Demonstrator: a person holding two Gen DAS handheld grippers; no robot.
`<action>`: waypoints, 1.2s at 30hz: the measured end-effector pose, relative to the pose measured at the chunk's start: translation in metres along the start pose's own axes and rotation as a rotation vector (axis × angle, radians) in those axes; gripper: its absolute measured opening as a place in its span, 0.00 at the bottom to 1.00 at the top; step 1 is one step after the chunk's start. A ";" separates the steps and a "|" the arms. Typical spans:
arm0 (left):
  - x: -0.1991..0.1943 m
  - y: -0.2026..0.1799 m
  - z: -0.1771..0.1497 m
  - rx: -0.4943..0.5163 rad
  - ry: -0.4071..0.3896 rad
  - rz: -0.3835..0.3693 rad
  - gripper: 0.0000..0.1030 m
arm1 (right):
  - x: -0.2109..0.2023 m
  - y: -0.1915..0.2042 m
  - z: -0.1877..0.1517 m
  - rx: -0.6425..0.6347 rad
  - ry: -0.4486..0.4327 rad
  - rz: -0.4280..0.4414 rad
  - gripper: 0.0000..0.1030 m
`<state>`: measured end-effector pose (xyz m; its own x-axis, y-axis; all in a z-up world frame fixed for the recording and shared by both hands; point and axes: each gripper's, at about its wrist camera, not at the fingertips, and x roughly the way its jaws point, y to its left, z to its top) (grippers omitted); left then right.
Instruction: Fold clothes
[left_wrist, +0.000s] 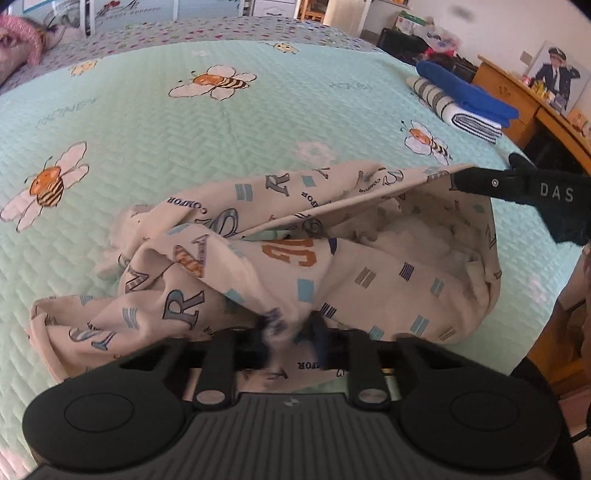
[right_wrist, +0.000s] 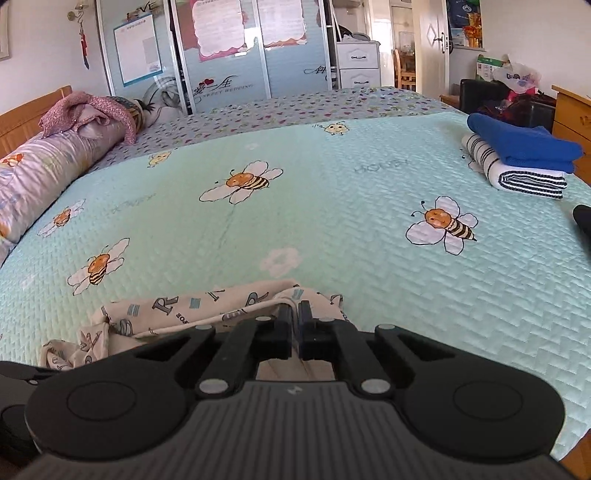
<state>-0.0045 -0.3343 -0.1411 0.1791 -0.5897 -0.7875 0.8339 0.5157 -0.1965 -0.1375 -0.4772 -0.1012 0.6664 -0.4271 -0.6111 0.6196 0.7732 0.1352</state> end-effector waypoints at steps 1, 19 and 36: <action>-0.003 0.002 0.000 -0.008 -0.003 -0.006 0.10 | 0.000 0.000 0.001 0.001 -0.002 0.000 0.03; -0.106 0.003 -0.006 -0.039 -0.224 -0.049 0.07 | -0.045 0.030 0.029 -0.055 -0.089 -0.004 0.03; -0.181 0.046 -0.022 -0.159 -0.354 0.024 0.07 | -0.082 0.055 0.039 -0.092 -0.163 0.044 0.03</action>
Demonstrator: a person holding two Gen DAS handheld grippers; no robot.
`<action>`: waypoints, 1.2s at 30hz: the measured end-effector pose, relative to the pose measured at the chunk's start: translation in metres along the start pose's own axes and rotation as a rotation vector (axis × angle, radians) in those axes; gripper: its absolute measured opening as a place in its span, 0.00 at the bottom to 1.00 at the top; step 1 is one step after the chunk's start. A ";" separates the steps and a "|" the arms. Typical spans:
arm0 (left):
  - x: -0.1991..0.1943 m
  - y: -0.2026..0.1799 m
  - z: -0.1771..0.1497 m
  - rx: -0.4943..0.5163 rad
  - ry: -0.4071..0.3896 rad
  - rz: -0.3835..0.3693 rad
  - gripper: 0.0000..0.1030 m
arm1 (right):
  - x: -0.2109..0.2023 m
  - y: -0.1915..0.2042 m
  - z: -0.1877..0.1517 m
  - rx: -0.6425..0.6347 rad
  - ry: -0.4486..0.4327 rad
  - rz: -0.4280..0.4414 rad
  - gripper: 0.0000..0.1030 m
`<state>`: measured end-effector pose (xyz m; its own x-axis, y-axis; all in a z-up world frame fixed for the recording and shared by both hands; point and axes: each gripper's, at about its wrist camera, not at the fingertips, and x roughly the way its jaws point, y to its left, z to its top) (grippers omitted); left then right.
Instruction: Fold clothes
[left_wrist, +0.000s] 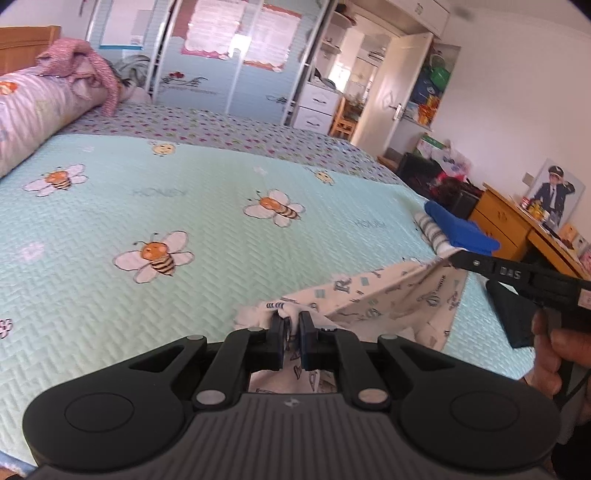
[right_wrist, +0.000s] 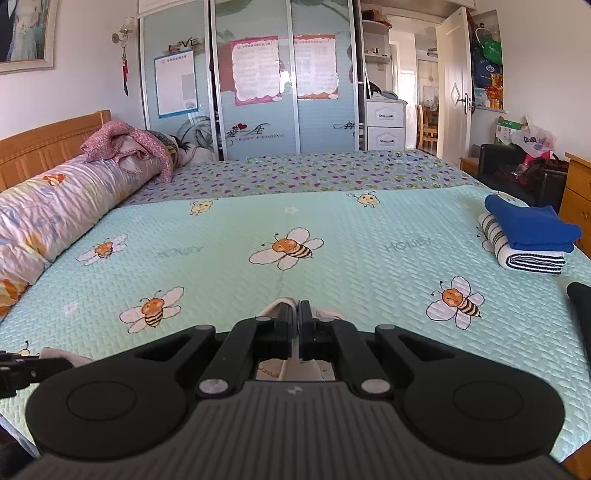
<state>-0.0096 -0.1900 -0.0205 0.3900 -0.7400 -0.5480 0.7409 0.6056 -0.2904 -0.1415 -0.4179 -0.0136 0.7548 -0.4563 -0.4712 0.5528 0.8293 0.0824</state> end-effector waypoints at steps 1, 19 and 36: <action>0.000 0.002 0.000 -0.004 0.002 0.007 0.07 | -0.002 0.001 0.001 0.001 -0.005 0.002 0.04; 0.018 0.016 -0.018 -0.037 0.087 0.067 0.07 | -0.013 0.007 0.003 -0.026 -0.026 -0.009 0.04; -0.012 0.040 0.022 -0.081 -0.042 0.135 0.11 | -0.013 -0.049 0.013 0.210 -0.057 -0.008 0.16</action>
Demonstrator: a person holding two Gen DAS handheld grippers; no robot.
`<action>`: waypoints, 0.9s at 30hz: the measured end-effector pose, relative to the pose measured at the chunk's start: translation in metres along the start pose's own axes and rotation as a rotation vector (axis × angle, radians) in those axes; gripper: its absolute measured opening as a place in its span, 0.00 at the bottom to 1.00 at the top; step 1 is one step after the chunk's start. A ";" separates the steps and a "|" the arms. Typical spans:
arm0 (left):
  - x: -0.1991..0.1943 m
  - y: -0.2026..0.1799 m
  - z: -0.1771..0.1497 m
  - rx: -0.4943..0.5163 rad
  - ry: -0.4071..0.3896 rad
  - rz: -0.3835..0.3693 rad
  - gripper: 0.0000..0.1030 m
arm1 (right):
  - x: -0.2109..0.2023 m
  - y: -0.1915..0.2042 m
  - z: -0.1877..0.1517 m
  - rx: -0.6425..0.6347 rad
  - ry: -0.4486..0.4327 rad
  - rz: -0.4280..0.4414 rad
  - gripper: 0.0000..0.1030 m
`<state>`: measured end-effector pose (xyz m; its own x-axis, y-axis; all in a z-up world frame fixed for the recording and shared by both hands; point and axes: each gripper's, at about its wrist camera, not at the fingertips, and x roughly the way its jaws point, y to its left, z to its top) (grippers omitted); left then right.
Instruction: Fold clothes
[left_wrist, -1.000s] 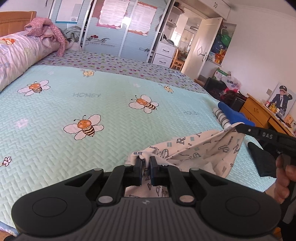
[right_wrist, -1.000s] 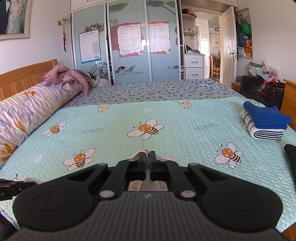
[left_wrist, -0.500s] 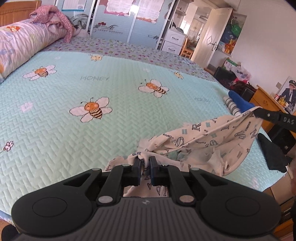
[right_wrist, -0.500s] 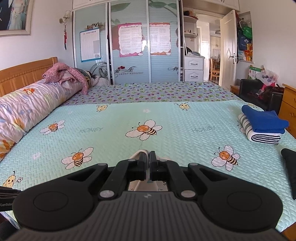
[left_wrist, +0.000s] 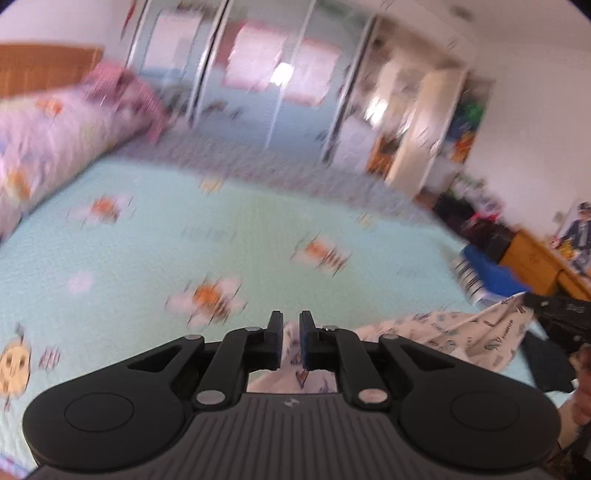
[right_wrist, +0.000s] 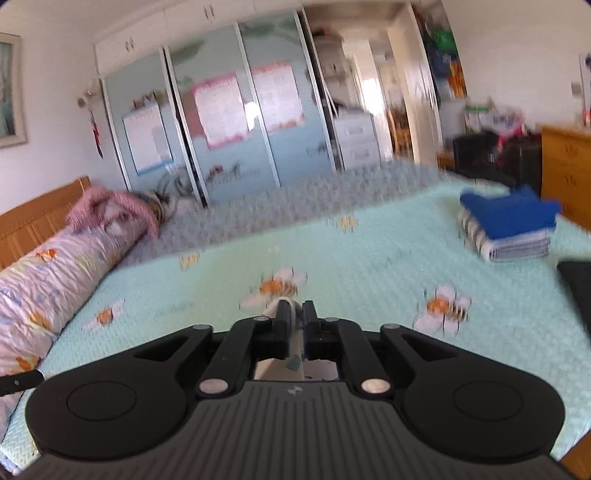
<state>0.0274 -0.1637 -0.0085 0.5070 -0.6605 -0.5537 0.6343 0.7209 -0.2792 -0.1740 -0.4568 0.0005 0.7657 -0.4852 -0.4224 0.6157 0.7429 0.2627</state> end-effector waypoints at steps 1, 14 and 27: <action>0.008 0.005 -0.009 -0.017 0.041 0.017 0.11 | 0.006 -0.004 -0.007 0.014 0.029 -0.010 0.30; 0.027 0.018 -0.058 -0.003 0.190 -0.039 0.32 | 0.037 0.004 -0.090 -0.011 0.297 0.044 0.51; 0.048 -0.011 -0.070 0.069 0.271 -0.061 0.35 | 0.182 0.019 -0.112 -0.296 0.471 -0.021 0.10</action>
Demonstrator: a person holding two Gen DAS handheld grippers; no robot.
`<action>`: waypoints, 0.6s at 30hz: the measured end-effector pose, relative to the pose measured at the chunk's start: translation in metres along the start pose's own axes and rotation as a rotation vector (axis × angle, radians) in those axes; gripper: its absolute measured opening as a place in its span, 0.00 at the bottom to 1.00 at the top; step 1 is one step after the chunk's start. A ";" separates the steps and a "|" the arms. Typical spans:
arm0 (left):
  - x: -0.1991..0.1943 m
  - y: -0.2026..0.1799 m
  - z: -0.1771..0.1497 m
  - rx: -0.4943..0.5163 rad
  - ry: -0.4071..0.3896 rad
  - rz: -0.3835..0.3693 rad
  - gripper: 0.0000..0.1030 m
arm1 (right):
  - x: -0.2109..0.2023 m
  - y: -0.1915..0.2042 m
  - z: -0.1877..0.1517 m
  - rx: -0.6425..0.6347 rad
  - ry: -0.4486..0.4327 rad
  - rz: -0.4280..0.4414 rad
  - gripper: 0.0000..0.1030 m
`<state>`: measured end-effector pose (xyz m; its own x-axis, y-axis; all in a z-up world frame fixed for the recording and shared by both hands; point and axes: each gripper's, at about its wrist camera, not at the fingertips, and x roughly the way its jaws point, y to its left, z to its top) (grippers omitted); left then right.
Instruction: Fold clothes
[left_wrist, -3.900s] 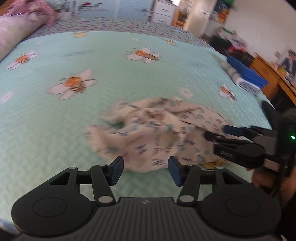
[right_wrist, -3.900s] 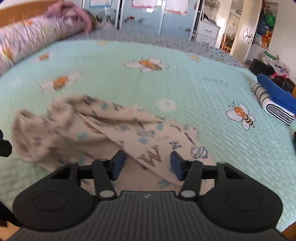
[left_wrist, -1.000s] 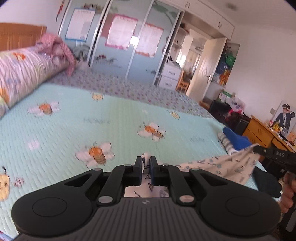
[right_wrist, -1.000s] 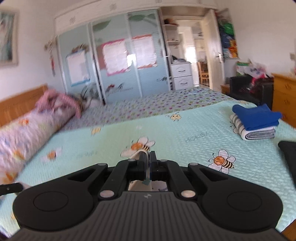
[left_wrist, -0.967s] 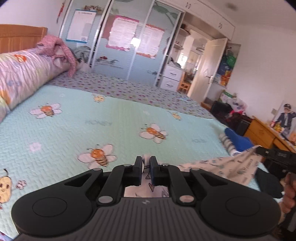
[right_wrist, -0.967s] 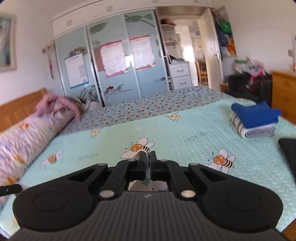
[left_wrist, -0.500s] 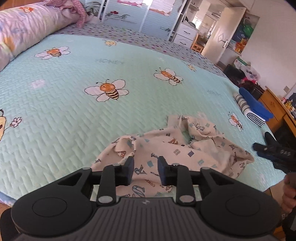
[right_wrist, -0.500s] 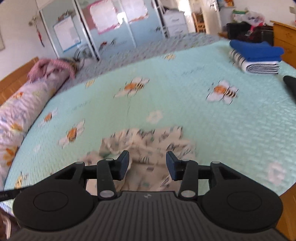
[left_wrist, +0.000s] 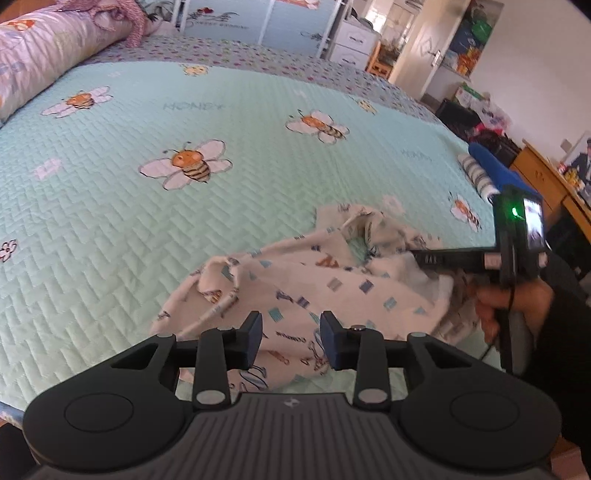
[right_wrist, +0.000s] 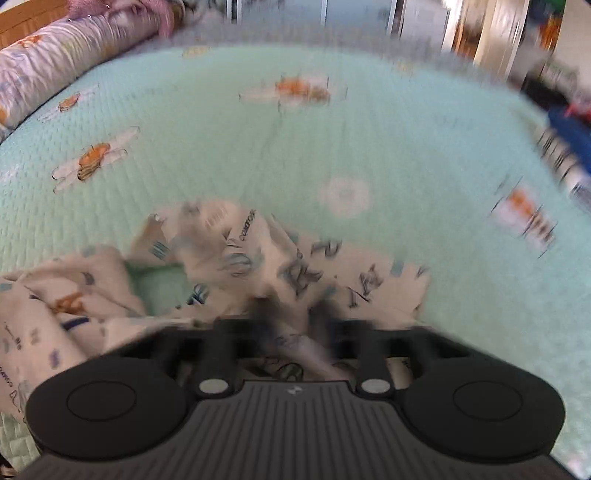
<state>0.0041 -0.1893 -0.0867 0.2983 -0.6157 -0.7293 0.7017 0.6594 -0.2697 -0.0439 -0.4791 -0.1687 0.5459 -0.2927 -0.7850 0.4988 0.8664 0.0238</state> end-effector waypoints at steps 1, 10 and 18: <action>0.002 -0.004 0.000 0.014 0.004 -0.008 0.35 | -0.002 -0.010 0.001 0.042 -0.006 0.019 0.05; 0.028 -0.062 0.005 0.207 0.019 -0.133 0.35 | -0.123 -0.171 -0.056 0.680 -0.305 -0.158 0.12; 0.053 -0.123 0.003 0.474 0.041 -0.141 0.38 | -0.163 -0.134 -0.112 0.601 -0.358 -0.065 0.46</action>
<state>-0.0641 -0.3039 -0.0901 0.1604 -0.6613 -0.7328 0.9532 0.2966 -0.0590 -0.2751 -0.5026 -0.1129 0.6391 -0.5409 -0.5467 0.7671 0.4990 0.4031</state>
